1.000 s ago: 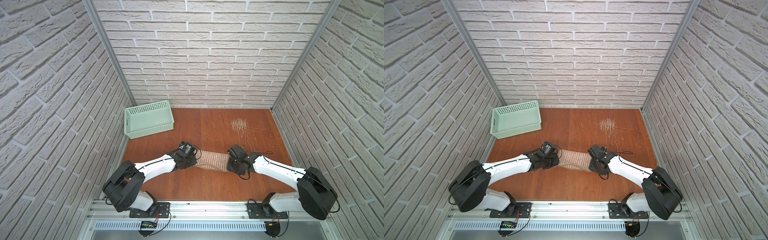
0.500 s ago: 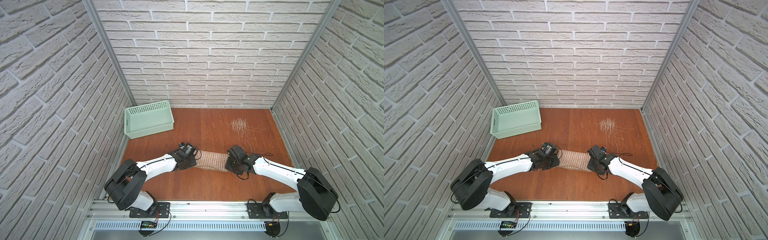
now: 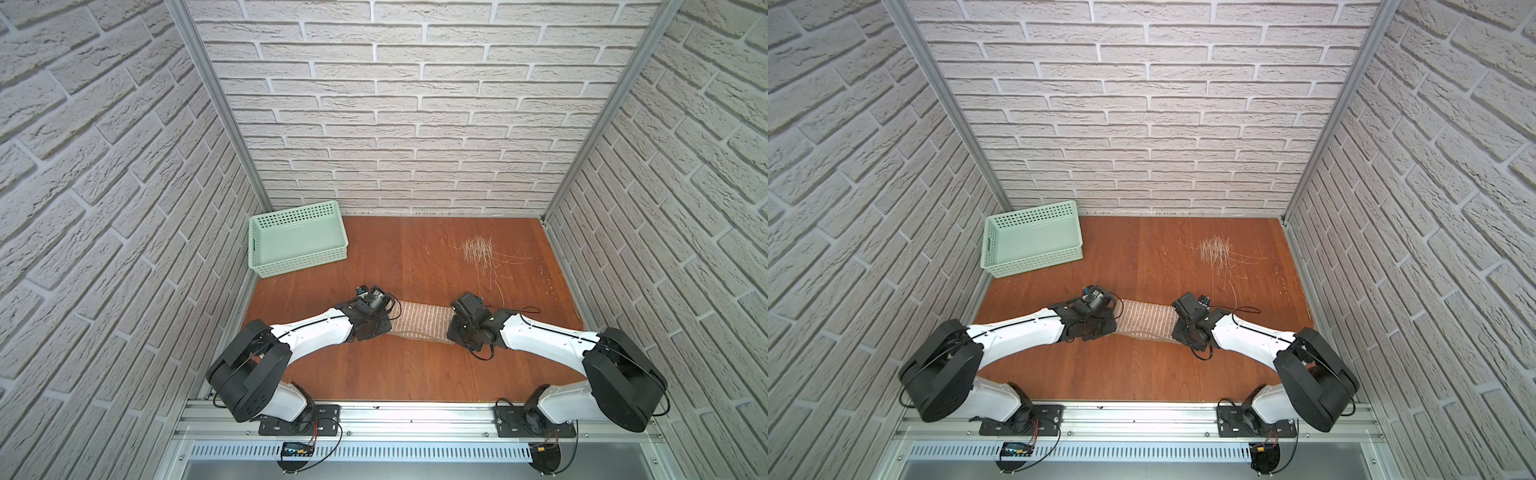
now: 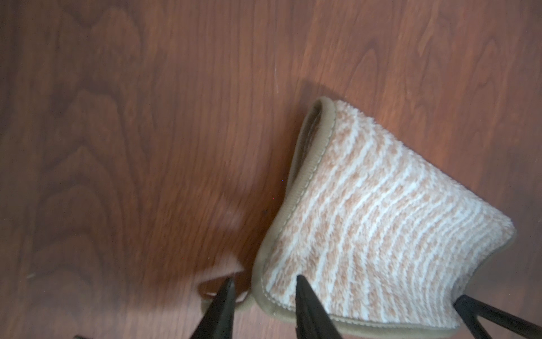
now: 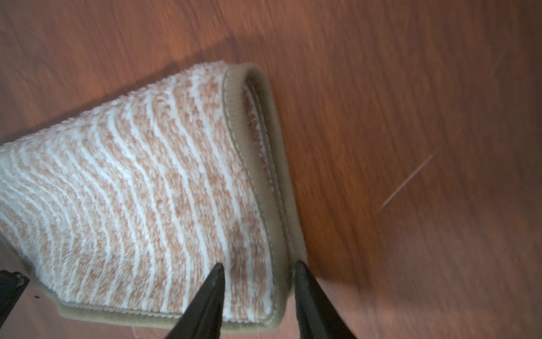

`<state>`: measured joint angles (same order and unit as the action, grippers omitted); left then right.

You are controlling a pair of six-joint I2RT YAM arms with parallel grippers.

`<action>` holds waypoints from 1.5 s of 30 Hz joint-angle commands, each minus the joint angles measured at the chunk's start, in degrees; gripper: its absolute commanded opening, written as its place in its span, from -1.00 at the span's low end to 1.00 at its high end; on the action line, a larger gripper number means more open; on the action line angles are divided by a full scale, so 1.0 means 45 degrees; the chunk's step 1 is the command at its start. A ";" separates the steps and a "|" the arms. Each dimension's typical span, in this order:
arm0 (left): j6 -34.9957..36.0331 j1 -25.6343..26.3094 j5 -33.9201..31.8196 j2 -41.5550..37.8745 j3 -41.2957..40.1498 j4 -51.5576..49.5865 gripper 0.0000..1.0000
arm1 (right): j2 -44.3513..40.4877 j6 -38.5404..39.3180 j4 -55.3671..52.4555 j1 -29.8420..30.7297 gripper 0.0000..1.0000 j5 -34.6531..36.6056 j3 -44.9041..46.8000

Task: Fold the square dishcloth
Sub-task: Smooth out the cleaning item at the center of the board.

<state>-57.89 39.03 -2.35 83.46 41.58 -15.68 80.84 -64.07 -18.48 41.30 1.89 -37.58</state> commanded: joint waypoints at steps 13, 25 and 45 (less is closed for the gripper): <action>0.0164 0.0040 0.0052 0.0551 0.0330 0.0517 -0.54 | 0.0268 -0.0220 0.0382 0.0178 -0.64 0.0527 0.0331; 0.0219 0.0042 -0.0433 -0.0161 0.0309 -0.0055 -0.91 | -0.0465 0.0522 -0.1148 0.0178 -0.73 0.1198 -0.0387; 0.0407 0.0091 -0.0253 -0.0320 0.0906 0.0130 -1.00 | -0.0317 0.1129 -0.1772 0.0178 -0.80 0.1429 -0.1066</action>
<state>-56.62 39.09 -3.07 82.76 44.93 -15.18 78.83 -59.55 -25.39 41.63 7.11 -41.56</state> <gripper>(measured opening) 0.047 0.108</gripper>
